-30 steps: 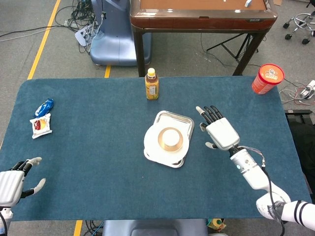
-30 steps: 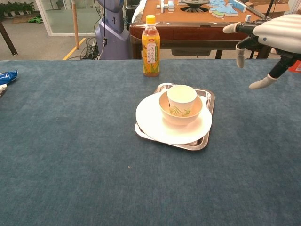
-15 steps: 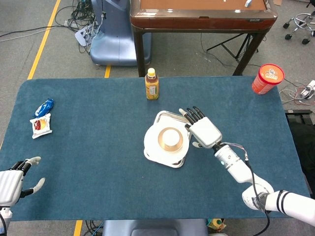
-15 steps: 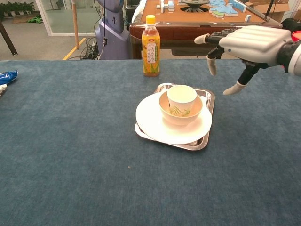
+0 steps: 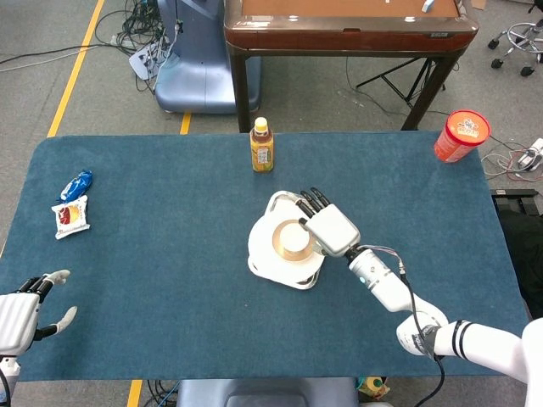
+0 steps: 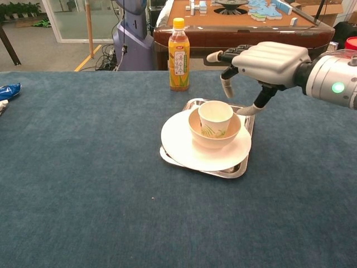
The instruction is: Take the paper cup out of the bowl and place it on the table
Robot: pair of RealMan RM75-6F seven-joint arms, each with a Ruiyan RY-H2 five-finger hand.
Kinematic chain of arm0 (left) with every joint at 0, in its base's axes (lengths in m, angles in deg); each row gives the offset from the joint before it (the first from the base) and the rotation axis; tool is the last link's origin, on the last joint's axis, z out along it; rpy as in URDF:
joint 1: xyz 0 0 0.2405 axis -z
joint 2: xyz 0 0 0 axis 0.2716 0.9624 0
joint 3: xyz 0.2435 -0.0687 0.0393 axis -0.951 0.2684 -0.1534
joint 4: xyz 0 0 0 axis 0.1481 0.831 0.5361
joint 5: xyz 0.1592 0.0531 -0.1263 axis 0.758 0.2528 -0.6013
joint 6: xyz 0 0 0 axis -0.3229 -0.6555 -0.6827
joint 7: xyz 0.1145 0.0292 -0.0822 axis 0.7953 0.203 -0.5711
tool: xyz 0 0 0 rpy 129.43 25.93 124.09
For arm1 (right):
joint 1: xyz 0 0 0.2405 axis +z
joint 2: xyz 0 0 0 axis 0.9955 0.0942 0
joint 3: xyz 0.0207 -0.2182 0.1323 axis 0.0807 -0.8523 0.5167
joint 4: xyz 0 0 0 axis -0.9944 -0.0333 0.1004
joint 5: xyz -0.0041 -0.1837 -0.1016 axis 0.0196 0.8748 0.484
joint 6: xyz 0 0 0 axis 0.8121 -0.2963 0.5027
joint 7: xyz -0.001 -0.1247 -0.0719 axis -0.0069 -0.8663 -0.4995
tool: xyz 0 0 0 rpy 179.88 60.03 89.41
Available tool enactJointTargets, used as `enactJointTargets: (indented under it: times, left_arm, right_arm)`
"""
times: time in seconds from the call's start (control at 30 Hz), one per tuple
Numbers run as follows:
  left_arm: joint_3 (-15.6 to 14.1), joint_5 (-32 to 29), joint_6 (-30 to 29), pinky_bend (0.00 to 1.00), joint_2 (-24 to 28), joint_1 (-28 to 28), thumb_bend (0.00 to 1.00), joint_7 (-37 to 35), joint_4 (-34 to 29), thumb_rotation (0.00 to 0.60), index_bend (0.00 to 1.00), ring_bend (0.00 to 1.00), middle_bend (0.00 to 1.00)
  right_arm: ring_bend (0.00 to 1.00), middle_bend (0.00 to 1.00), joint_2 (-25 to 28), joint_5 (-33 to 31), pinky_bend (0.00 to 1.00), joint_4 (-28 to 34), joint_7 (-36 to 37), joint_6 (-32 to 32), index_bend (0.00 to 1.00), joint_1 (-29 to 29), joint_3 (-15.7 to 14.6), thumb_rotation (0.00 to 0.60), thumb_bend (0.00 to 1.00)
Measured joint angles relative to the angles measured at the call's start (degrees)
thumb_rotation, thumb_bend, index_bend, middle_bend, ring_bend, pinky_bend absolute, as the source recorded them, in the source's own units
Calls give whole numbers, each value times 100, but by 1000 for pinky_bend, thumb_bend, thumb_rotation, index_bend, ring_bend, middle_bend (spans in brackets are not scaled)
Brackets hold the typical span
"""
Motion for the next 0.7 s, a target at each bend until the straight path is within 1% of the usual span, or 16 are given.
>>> enactJointTargets:
  times: [0.4, 0.7]
  left_arm:
    - [5, -10, 5, 591, 24, -2, 243, -34, -13, 600, 271, 337, 371]
    - [13, -22, 5, 591, 40, -4, 244, -69, -24, 600, 271, 337, 371]
  right_arm:
    - [0, 13, 16, -100, 0, 115, -187, -43, 472, 82, -164, 600, 328]
    - [0, 13, -147, -184, 0, 33, -267, -71, 471, 171, -225, 600, 351]
